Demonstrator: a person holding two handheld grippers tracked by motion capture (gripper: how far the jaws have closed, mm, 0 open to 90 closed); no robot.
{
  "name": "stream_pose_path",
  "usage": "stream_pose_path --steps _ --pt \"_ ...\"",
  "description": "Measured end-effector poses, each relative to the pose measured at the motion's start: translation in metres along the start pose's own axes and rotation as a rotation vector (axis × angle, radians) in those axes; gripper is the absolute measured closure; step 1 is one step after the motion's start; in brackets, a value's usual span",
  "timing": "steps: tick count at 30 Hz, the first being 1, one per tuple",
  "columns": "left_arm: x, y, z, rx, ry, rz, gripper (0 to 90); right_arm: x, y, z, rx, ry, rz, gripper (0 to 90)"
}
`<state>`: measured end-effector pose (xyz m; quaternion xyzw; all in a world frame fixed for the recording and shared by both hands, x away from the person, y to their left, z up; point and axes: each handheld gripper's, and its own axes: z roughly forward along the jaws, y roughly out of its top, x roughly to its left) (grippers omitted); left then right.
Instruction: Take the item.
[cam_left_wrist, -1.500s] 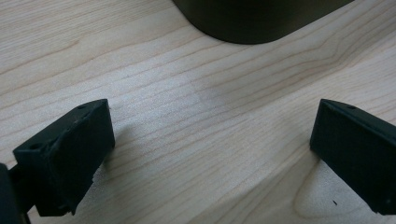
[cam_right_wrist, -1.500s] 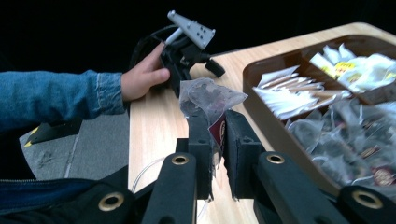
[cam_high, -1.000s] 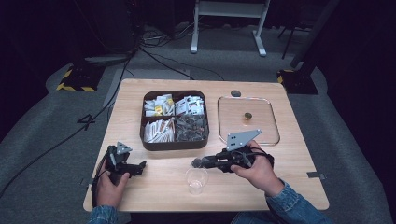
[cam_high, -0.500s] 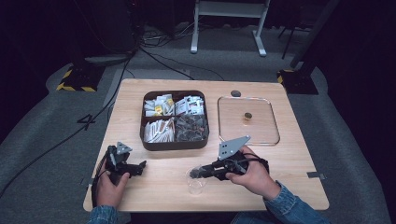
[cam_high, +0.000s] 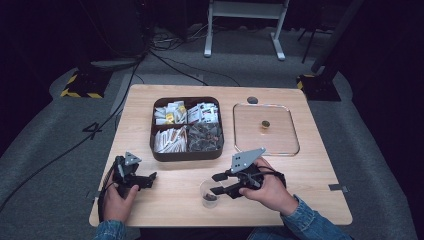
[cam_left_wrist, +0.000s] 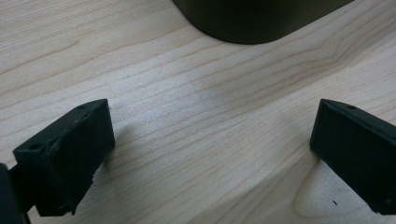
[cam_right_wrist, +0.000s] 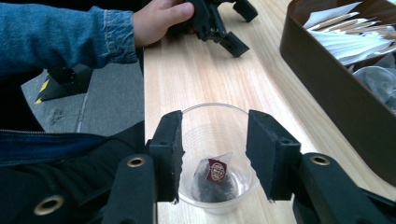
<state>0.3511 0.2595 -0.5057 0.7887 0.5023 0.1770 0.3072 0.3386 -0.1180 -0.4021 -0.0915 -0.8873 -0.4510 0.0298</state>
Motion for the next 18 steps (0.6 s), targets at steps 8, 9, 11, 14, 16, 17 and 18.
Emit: stream_pose_path --steps 8,9,11,14,16,17,18 --pt "0.0 0.0 0.0 -0.001 0.0 0.0 0.2 -0.003 0.003 -0.011 -0.056 -0.047 0.01 43.5" --pt "0.0 0.0 0.0 -0.003 0.002 -0.001 0.2 -0.004 0.003 -0.014 -0.066 -0.059 0.01 42.3" --pt "0.0 0.0 0.0 -0.003 0.001 -0.002 0.2 -0.006 0.003 -0.021 -0.084 -0.082 0.015 39.7" --pt "0.0 0.0 0.0 -0.003 0.001 -0.002 0.2 -0.012 0.0 -0.031 -0.104 -0.122 0.028 36.6" --pt "0.0 0.0 0.0 -0.004 0.001 -0.001 0.2 -0.016 -0.003 -0.038 -0.107 -0.154 0.033 35.6" --pt "0.0 0.0 0.0 -0.002 0.001 -0.001 0.2 -0.018 -0.005 -0.041 -0.11 -0.167 0.039 35.2" --pt "0.0 0.0 0.0 -0.004 0.001 -0.002 0.2 -0.02 -0.007 -0.044 -0.113 -0.177 0.047 35.0"
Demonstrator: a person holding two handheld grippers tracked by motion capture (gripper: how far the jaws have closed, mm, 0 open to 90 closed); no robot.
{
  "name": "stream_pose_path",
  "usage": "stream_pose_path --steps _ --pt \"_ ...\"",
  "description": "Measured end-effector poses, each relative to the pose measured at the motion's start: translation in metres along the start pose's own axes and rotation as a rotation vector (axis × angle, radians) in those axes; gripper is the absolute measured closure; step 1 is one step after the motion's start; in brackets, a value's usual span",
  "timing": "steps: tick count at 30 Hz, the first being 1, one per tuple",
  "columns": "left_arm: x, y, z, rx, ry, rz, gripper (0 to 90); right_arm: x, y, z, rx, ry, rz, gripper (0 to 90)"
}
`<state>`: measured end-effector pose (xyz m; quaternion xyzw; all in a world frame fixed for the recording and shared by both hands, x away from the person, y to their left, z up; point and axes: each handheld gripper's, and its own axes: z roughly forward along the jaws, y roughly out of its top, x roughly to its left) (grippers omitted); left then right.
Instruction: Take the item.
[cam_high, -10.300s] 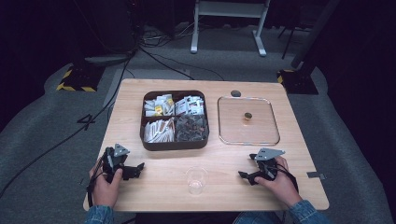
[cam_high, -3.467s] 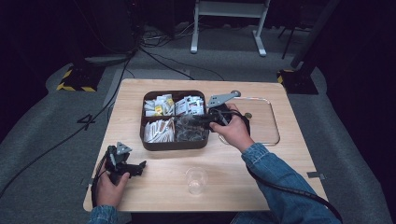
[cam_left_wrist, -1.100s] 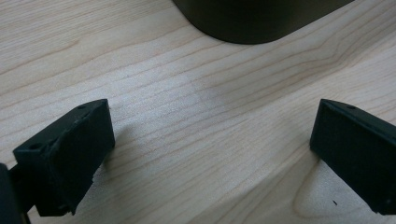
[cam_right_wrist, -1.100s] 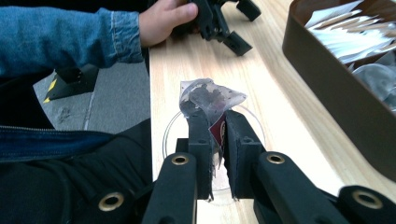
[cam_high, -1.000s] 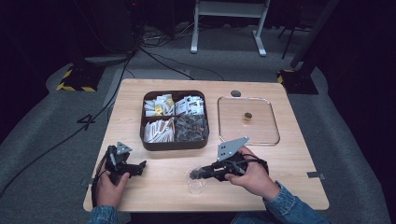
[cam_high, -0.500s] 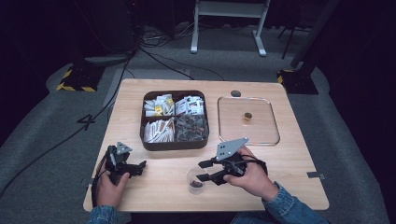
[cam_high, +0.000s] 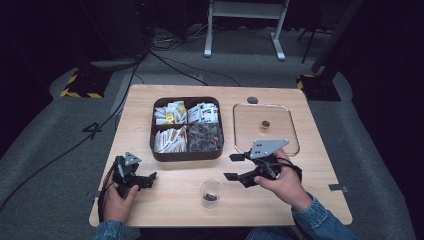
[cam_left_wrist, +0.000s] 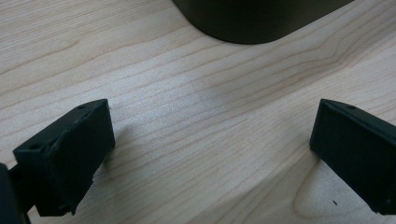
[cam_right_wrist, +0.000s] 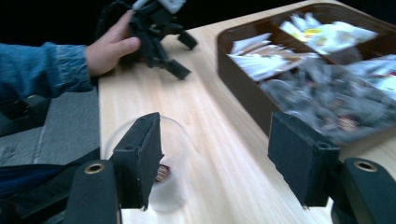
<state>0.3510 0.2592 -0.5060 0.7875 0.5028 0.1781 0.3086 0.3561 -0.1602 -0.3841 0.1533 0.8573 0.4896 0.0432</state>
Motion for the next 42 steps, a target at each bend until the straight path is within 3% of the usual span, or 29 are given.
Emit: stream_pose_path --steps 8,16,26,31,42 --pt "0.0 0.0 0.0 0.001 0.0 0.001 0.2 -0.02 -0.012 -0.024 -0.003 -0.111 0.036 31.8" --pt "0.0 0.0 0.0 0.004 -0.001 0.001 0.2 -0.034 -0.029 -0.038 0.053 -0.25 0.041 31.4" --pt "0.0 0.001 0.0 0.002 0.002 0.0 0.2 -0.052 -0.054 -0.055 0.06 -0.311 0.111 30.6" --pt "0.0 0.001 0.0 0.001 0.001 0.001 0.2 -0.06 -0.067 -0.06 0.06 -0.319 0.142 29.4" --pt "0.0 0.001 0.0 0.003 0.001 0.003 0.2 -0.076 -0.096 -0.055 0.081 -0.318 0.154 26.0"
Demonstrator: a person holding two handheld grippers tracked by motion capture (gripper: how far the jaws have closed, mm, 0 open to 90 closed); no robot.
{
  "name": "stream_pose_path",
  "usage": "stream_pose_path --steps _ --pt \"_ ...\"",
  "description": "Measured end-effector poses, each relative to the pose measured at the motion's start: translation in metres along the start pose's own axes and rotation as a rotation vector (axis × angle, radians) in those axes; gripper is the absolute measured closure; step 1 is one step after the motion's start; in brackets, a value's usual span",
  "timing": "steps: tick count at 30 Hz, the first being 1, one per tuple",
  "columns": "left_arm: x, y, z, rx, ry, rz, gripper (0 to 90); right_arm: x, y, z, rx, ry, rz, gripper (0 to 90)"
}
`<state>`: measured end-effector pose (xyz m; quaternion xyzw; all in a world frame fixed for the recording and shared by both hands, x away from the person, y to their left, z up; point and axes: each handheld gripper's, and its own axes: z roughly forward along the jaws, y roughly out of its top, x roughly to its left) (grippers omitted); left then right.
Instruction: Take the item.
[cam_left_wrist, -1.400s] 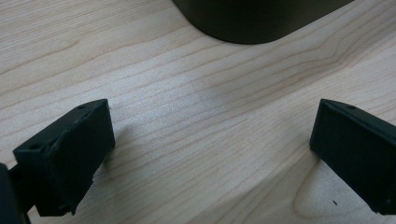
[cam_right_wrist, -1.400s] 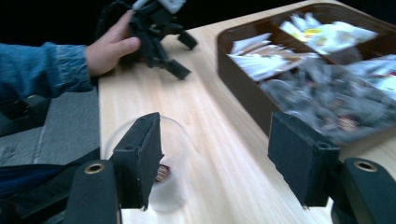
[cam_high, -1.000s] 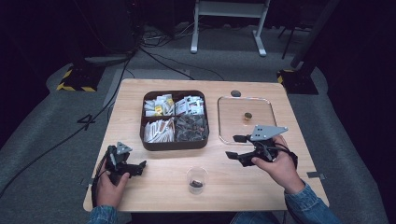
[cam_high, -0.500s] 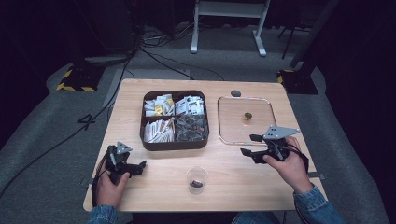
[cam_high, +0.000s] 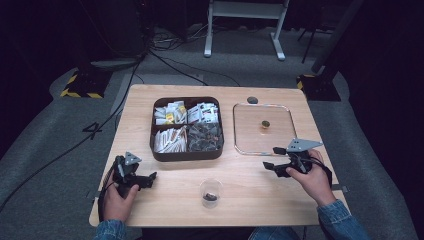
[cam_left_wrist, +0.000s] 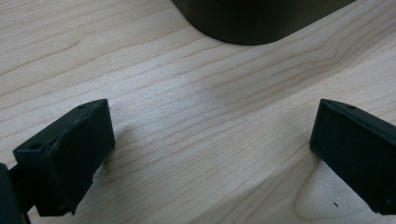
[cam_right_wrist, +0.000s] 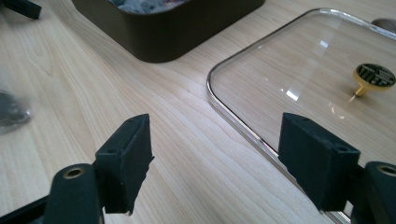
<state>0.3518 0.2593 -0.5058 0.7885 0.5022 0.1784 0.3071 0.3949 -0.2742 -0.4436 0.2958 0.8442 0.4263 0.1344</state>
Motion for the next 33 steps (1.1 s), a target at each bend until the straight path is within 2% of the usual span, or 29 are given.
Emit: stream_pose_path --steps 10,21,26,33 --pt "0.0 0.0 0.0 -0.002 0.0 -0.004 0.2 -0.006 -0.018 0.015 0.015 -0.008 0.01 23.6" --pt "0.0 0.0 0.0 -0.001 -0.001 -0.001 0.2 -0.002 -0.03 0.031 0.039 0.006 0.007 22.7" --pt "0.0 0.0 0.0 -0.002 -0.001 -0.002 0.2 0.001 -0.034 0.038 0.054 0.016 -0.006 20.0" --pt "0.0 0.0 0.0 -0.002 -0.001 -0.002 0.2 0.004 -0.04 0.048 0.105 -0.004 -0.035 12.8"
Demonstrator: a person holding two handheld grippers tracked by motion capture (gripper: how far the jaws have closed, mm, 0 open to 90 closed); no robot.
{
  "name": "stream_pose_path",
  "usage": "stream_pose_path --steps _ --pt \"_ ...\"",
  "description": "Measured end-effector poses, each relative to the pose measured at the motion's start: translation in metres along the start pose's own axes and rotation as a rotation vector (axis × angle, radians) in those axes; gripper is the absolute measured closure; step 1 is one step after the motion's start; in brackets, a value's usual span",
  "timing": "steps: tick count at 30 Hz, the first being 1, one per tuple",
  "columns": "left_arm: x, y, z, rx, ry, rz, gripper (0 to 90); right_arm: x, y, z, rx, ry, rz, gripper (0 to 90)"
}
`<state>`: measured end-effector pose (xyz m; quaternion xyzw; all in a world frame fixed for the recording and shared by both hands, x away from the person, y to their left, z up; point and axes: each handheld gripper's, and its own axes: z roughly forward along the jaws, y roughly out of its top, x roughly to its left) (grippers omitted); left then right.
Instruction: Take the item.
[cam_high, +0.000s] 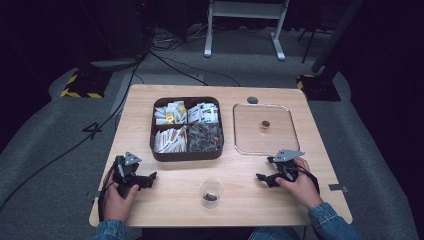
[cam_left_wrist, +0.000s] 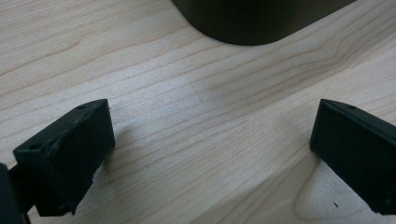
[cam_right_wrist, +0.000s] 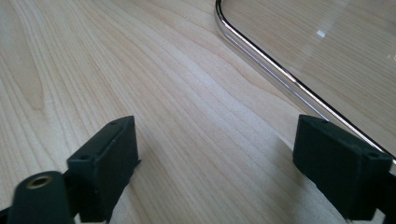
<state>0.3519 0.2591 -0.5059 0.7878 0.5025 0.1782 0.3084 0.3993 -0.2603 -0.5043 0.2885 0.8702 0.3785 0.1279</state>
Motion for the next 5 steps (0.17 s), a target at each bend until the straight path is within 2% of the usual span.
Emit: stream_pose_path --steps 5 --pt "0.0001 0.0002 0.0002 -0.001 0.0 0.002 0.2 0.0005 0.001 0.0012 0.008 -0.007 0.002 10.7"
